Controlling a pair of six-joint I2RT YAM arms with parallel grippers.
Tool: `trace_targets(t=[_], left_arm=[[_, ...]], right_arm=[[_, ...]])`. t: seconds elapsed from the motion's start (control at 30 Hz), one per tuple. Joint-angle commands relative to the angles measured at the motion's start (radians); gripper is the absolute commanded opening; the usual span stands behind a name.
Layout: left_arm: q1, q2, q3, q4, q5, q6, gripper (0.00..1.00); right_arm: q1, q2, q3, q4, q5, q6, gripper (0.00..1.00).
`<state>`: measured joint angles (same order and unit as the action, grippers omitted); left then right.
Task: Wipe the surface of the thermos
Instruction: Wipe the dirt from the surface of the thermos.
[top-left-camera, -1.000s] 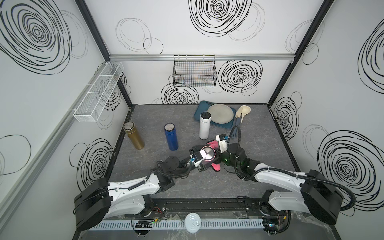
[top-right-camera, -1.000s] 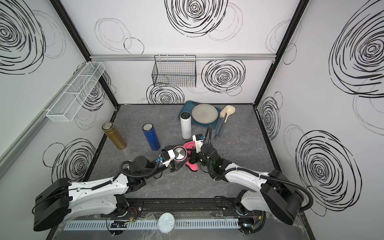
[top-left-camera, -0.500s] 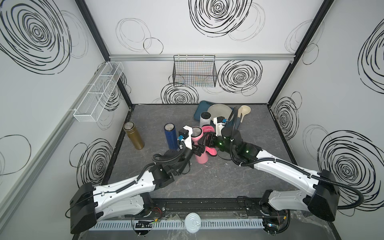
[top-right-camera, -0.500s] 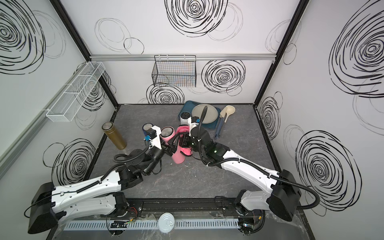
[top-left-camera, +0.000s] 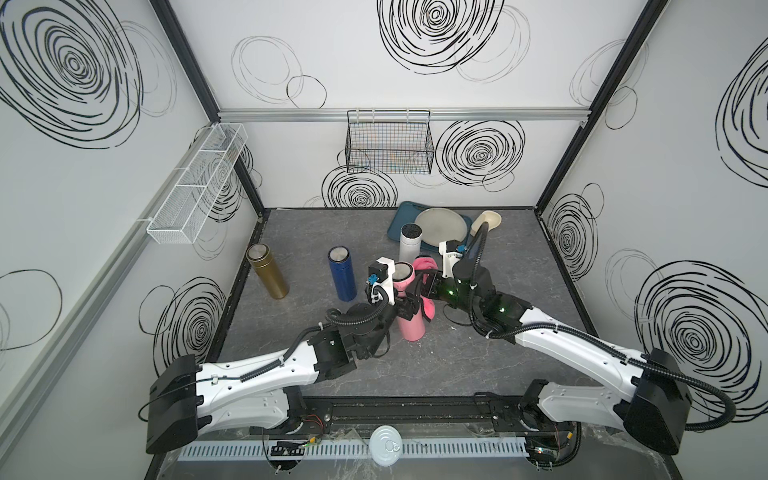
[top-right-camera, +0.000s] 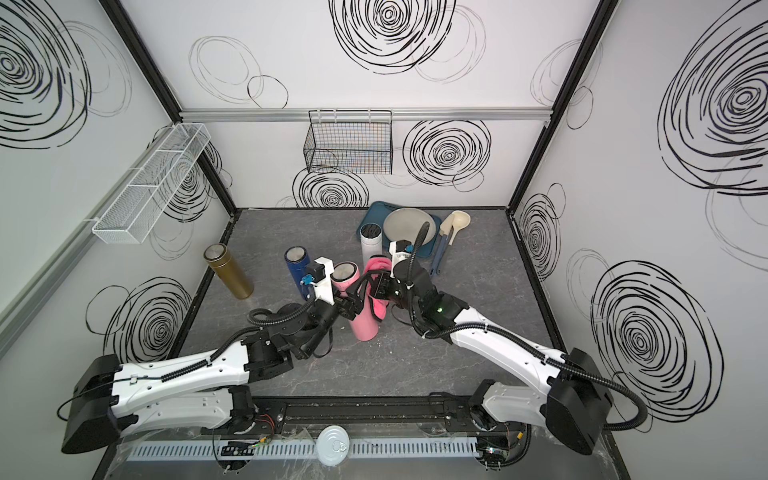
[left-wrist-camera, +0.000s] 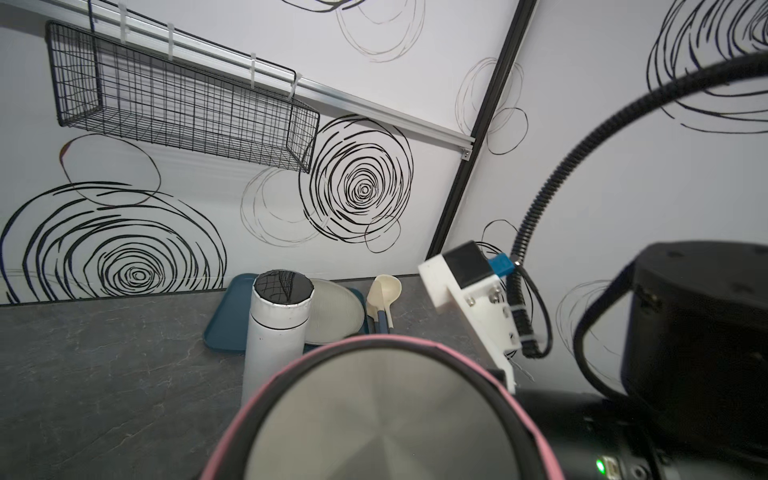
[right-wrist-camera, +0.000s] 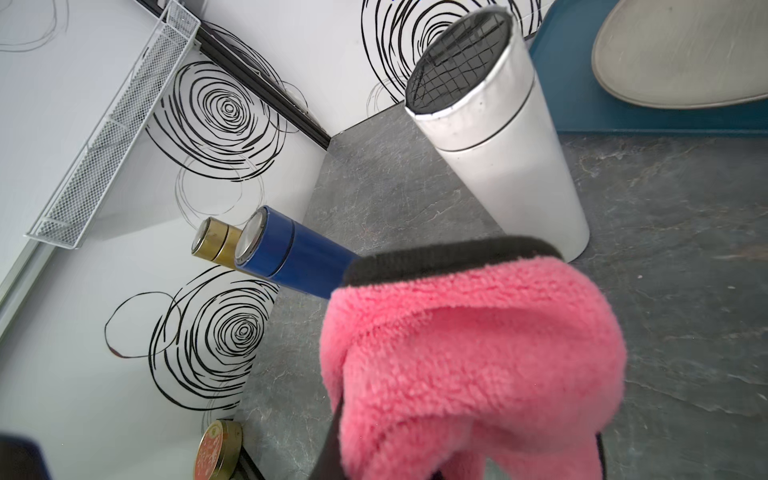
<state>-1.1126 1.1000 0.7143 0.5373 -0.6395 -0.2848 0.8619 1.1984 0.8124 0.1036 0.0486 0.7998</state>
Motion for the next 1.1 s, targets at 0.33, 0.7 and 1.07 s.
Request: trace_targets(t=[0.33, 0.7, 1.07], left_arm=[[-0.013, 0.064, 0.098, 0.062, -0.108, -0.077, 0.0], [-0.024, 0.095, 0.146, -0.01, -0.188, -0.124, 0.0], [-0.038, 0.1, 0.172, -0.082, -0.238, -0.191, 0.0]], right_arm=[[0.201, -0.031, -0.198, 0.314, 0.177, -0.283, 0.0], [0.253, -0.024, -0.301, 0.485, 0.205, -0.413, 0.0], [0.257, -0.147, -0.319, 0.538, 0.067, -0.533, 0.0]])
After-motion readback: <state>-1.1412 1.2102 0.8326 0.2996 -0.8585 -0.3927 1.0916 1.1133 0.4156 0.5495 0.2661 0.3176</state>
